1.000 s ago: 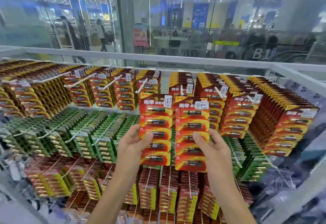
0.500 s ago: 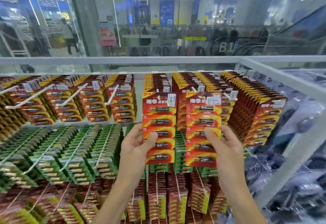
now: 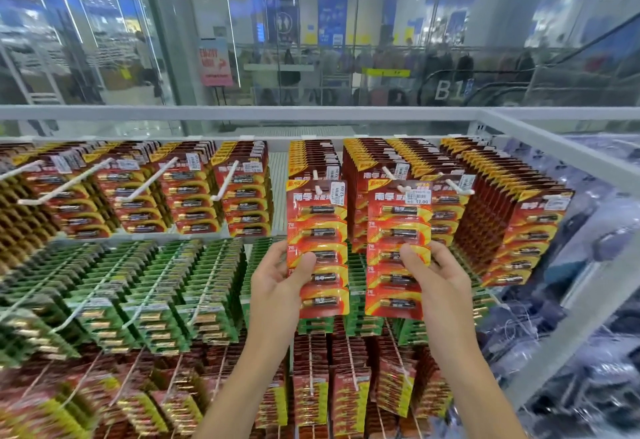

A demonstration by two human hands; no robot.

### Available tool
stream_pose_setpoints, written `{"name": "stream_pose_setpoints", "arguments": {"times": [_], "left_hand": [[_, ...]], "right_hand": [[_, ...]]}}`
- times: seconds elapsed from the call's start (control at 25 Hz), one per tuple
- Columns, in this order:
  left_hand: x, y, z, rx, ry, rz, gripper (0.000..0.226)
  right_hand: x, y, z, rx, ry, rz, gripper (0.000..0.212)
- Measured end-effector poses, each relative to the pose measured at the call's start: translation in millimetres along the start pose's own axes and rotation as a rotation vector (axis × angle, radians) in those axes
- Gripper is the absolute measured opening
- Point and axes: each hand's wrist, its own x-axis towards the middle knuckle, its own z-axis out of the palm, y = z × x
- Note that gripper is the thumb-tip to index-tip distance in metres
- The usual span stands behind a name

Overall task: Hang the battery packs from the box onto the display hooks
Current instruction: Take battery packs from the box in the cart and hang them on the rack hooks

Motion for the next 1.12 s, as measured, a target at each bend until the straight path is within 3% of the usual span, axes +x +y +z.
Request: {"name": "stream_pose_setpoints", "arguments": {"times": [0.08,0.12,0.24,0.28,0.36,0.44,0.56,0.64,0.68,0.76,0.96,1.04,1.12], "left_hand": [[8,0,5,0.029,0.011,0.006,0.058],[14,-2,5,0.030,0.007,0.009,0.057],[30,-6,9,0.059,0.014,0.015,0.015],[36,-8,10,0.082,0.018,0.030,0.010],[44,-9,13,0.094,0.046,0.016,0.012],[52,-17,15,0.132,0.075,0.021,0.044],[57,-26,16,0.148,0.112,0.064,0.049],[57,-31,17,0.150,0.127,0.059,0.069],[58,-37,17,0.170,0.145,0.058,0.077],[58,-42,14,0.212,0.162,0.048,0.084],[47,-44,14,0.260,0.205,-0.016,0.026],[40,-53,10,0.250,0.219,-0.037,0.024],[29,-63,6,0.274,0.226,-0.065,0.039]], "right_hand": [[11,3,2,-0.006,-0.016,0.021,0.062],[15,3,4,-0.025,-0.013,0.044,0.057],[34,3,6,-0.036,-0.053,0.046,0.019],[38,2,8,-0.044,-0.063,0.037,0.013],[48,4,11,-0.067,-0.047,0.043,0.014],[57,6,16,-0.091,-0.052,0.064,0.015],[67,13,21,-0.147,-0.060,0.102,0.015],[73,20,21,-0.142,-0.054,0.106,0.014],[72,20,23,-0.167,-0.041,0.102,0.018],[75,27,20,-0.224,-0.021,0.131,0.053],[74,42,8,-0.198,-0.028,0.206,0.070],[71,50,0,-0.209,-0.048,0.246,0.066],[65,60,-10,-0.242,-0.078,0.288,0.051]]}}
